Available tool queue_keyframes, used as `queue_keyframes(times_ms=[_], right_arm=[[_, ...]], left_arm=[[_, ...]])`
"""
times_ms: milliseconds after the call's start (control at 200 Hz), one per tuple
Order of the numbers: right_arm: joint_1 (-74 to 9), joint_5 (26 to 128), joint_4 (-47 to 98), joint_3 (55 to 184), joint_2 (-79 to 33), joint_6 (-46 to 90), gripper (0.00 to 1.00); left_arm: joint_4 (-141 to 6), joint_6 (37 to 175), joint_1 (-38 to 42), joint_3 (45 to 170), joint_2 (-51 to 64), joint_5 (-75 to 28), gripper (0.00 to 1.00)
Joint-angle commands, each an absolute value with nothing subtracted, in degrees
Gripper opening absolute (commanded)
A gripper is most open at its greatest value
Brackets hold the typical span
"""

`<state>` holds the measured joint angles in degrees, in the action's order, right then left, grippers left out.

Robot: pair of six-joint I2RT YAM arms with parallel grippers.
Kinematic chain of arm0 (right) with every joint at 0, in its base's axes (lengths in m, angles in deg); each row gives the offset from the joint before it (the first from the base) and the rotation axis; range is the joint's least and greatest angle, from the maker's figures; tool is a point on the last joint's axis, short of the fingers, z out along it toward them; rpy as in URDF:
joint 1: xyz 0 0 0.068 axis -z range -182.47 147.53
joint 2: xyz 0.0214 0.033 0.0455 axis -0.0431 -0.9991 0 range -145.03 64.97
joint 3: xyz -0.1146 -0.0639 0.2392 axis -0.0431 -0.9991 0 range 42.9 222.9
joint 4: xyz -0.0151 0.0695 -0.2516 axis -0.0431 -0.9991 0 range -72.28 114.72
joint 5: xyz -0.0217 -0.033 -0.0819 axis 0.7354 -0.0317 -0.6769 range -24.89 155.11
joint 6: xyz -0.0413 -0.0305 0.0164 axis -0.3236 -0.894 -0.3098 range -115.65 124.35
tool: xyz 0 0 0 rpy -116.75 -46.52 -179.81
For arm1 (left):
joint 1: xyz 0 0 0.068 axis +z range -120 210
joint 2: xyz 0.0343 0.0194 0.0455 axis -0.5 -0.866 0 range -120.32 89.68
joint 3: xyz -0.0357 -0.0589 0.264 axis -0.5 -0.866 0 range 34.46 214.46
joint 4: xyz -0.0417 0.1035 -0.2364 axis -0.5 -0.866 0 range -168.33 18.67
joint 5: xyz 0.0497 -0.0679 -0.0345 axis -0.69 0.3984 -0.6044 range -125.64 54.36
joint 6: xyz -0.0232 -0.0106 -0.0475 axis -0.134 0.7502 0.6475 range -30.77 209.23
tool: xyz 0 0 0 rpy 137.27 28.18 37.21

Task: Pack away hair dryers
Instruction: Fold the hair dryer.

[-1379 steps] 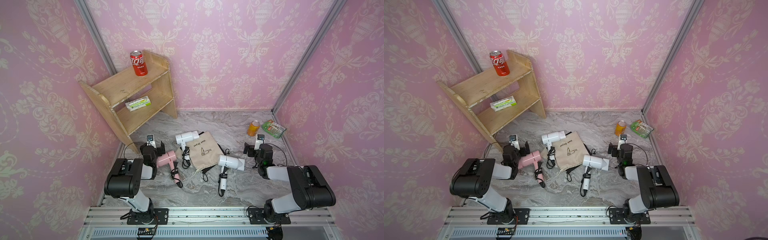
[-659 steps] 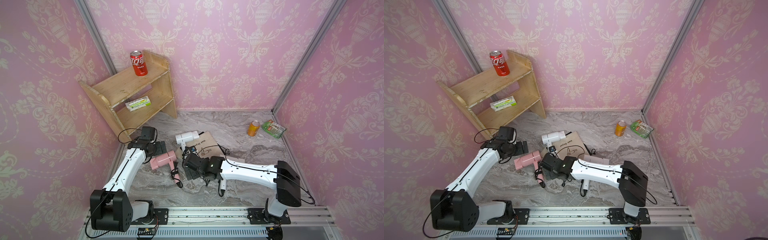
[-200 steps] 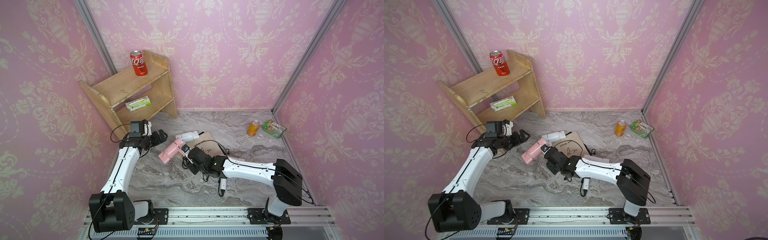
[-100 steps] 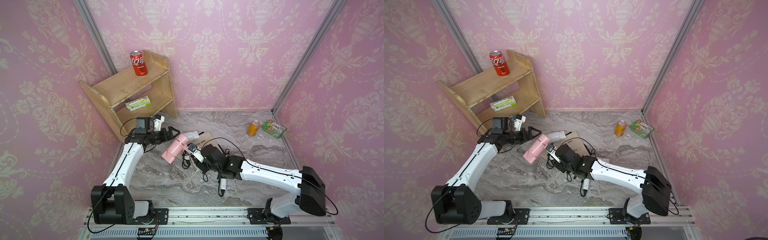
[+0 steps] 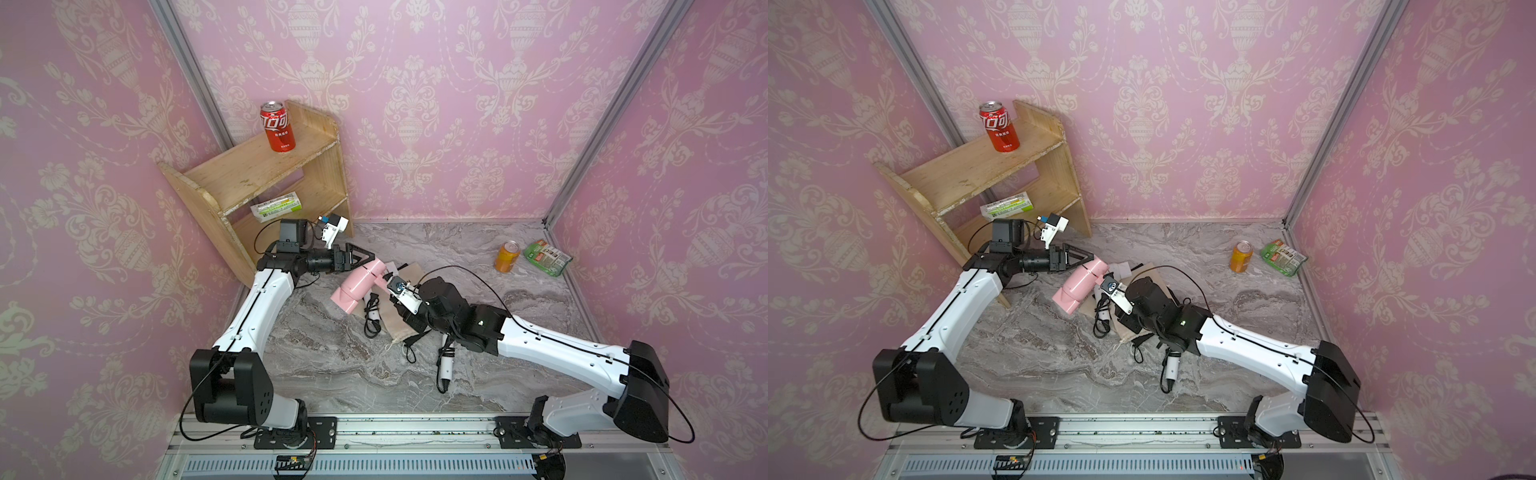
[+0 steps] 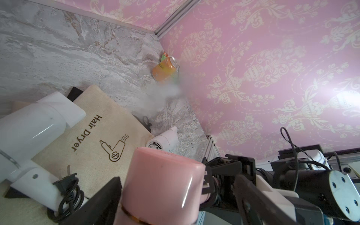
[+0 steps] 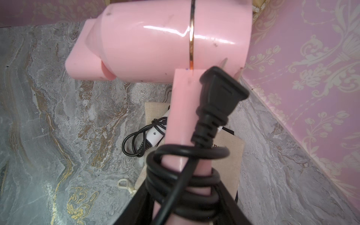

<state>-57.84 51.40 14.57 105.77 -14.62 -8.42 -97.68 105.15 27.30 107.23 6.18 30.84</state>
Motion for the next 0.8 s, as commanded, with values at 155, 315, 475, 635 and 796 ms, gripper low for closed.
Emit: queue_keyframes(times_ms=[155,315,475,635,796], right_arm=[[-56.49,54.19,19.43,109.52,-12.3,-11.71,0.3],[-56.17,55.48,19.48,110.6,-12.24,-12.65,0.3],[-56.13,55.83,19.44,112.69,-12.16,-13.11,0.3],[-55.86,55.98,20.09,112.94,-12.45,-13.52,0.29],[-55.45,55.62,21.2,113.88,-13.25,-14.52,0.29]], left_arm=[[-104.32,97.63,25.81,112.33,3.35,37.23,0.91],[-110.86,92.35,24.61,115.03,1.76,35.18,0.91],[-114.23,90.11,24.47,117.05,0.13,33.74,0.9],[-114.06,90.61,24.25,117.78,0.1,34.26,0.9],[-113.17,91.64,24.14,117.63,0.83,35.61,0.85]])
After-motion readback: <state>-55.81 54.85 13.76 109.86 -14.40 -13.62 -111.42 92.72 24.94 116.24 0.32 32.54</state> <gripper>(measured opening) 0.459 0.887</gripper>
